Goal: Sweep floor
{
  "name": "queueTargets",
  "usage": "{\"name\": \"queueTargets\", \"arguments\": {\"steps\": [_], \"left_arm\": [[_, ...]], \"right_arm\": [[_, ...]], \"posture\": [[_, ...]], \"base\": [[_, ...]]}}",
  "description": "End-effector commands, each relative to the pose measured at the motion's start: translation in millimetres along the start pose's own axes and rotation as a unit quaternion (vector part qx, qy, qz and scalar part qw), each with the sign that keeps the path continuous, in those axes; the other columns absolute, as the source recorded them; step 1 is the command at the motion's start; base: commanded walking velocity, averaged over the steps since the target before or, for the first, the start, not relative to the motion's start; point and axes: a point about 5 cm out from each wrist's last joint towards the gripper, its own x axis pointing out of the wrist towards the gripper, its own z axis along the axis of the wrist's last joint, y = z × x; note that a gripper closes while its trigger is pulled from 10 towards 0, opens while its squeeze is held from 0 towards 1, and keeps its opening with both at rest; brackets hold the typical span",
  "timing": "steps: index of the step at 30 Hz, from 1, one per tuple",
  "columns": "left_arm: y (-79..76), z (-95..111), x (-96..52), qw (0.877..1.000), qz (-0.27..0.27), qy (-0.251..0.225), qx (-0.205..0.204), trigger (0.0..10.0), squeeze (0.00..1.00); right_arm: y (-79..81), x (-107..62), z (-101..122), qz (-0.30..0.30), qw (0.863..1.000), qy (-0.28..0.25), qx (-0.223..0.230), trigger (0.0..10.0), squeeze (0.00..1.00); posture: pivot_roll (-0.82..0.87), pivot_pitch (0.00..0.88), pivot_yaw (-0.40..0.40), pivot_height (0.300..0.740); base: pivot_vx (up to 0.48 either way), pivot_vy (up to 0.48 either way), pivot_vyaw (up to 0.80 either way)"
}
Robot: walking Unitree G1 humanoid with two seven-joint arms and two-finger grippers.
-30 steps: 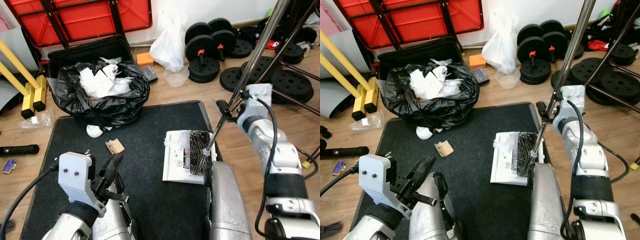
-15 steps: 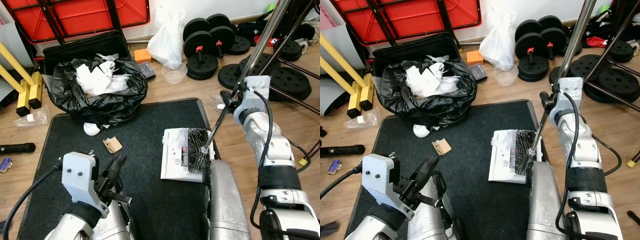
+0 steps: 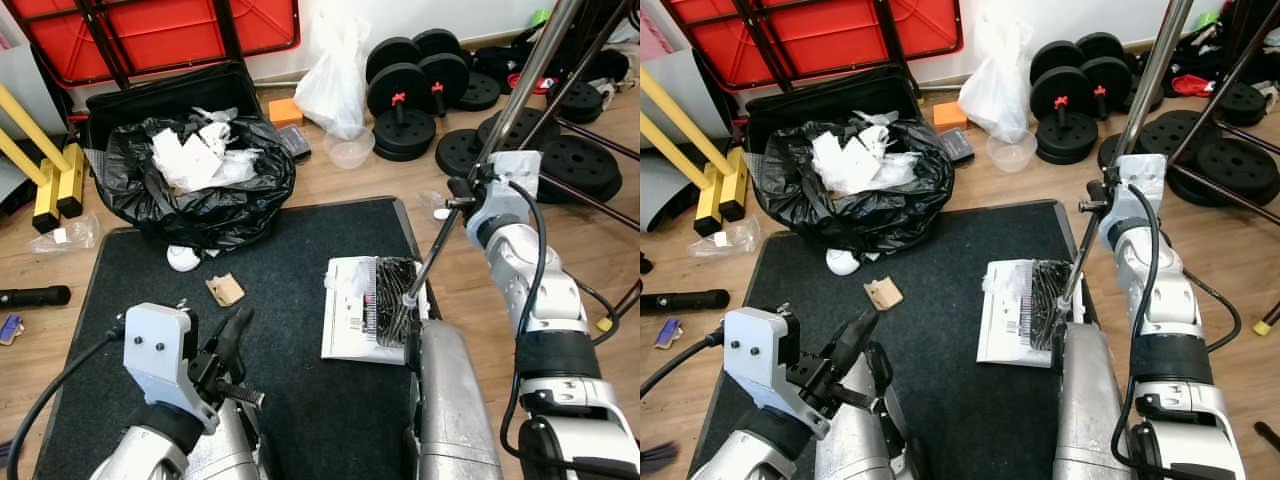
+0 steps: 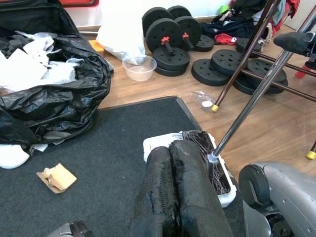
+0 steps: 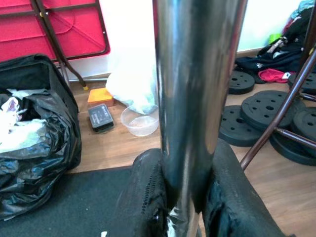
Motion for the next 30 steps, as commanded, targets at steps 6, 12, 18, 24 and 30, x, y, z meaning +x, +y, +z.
{"name": "queueTargets", "arguments": {"steps": [6,12,18,24,30], "left_arm": [[1.5,-6,1.5,1.0,-0.01,0.007,-0.004,10.0,0.0],[3.6,-8,7.1,1.0,-0.012,0.003,-0.006,10.0,0.0],[4.1,-9,9.3,1.0,-0.012,0.003,-0.008,10.0,0.0],[5.6,-11,12.9,0.999,-0.013,0.006,-0.03,10.0,0.0],[13.0,-11,19.5,0.998,0.005,-0.008,-0.062,10.0,0.0]], "right_arm": [[-10.6,-7.0,13,-0.003,0.992,-0.023,0.125,10.0,0.0],[-19.5,-13.5,27,0.024,0.978,-0.055,0.198,10.0,0.0],[-18.1,-12.2,29,0.026,0.979,-0.06,0.194,10.0,0.0],[-10.9,-8.7,36,0.04,0.978,-0.073,0.193,10.0,0.0],[-4.8,-6.8,36,0.05,0.977,-0.067,0.195,10.0,0.0]], "posture": [[-0.05,0.146,0.022,0.427],[-0.06,0.118,0.016,0.447],[-0.06,0.111,0.012,0.457],[-0.07,0.078,0.004,0.472],[-0.07,0.053,-0.002,0.497]], "base": [[0.0,0.0,0.0],[0.0,0.0,0.0],[0.0,0.0,0.0],[0.0,0.0,0.0],[0.0,0.0,0.0]]}}
